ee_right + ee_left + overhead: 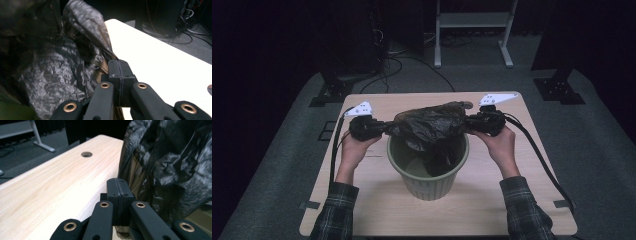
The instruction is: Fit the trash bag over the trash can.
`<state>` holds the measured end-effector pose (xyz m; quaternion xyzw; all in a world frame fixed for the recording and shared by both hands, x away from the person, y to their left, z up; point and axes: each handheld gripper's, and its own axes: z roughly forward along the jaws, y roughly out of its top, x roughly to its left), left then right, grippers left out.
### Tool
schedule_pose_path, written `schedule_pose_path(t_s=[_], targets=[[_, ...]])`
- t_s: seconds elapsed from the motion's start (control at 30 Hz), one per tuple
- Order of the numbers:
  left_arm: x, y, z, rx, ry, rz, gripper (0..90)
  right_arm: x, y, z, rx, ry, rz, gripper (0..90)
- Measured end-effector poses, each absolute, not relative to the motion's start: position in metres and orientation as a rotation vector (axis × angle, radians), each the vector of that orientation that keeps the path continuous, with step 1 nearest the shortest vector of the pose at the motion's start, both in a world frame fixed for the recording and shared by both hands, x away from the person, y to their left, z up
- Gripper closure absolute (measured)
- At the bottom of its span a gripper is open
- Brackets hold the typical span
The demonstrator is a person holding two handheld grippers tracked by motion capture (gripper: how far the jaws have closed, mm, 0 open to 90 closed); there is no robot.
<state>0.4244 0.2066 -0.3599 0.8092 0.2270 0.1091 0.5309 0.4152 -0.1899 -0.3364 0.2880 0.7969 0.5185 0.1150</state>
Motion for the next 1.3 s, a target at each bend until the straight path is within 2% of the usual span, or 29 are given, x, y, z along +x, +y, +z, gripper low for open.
schedule_pose_path(t_s=[0.2,0.4,0.47,0.53,0.6,0.8,0.9,0.97,1.0,1.13,1.2,1.3], targets=[[0.429,0.2,-0.366,2.0,0.582,0.3,89.8,0.421,-0.189,-0.341,0.918,2.318,1.418,89.8],[0.427,0.206,-0.374,1.982,0.577,0.267,89.8,0.423,-0.193,-0.355,0.938,2.362,1.365,89.3],[0.424,0.209,-0.375,1.972,0.586,0.278,89.8,0.422,-0.194,-0.355,0.939,2.362,1.37,78.8],[0.423,0.211,-0.374,1.943,0.576,0.271,89.8,0.42,-0.198,-0.35,0.952,2.303,1.386,63.9],[0.422,0.212,-0.373,1.933,0.573,0.275,89.8,0.416,-0.21,-0.338,0.96,2.225,1.429,59.4],[0.419,0.215,-0.373,1.9,0.569,0.276,89.7,0.397,-0.237,-0.301,0.902,2.112,1.637,55.6],[0.418,0.215,-0.372,1.897,0.564,0.278,89.7,0.392,-0.236,-0.292,0.859,2.143,1.728,47.6],[0.417,0.214,-0.371,1.894,0.561,0.281,89.7,0.39,-0.23,-0.289,0.804,2.179,1.795,46.1],[0.417,0.214,-0.371,1.892,0.561,0.284,89.8,0.39,-0.228,-0.289,0.79,2.192,1.812,51.0],[0.415,0.215,-0.369,1.894,0.563,0.297,89.8,0.383,-0.206,-0.29,0.666,2.314,1.784,84.5],[0.415,0.217,-0.369,1.898,0.59,0.32,89.8,0.377,-0.194,-0.291,0.598,2.364,1.79,89.1],[0.415,0.223,-0.37,1.899,0.64,0.346,89.8,0.357,-0.179,-0.292,0.456,2.457,1.797,89.7]])
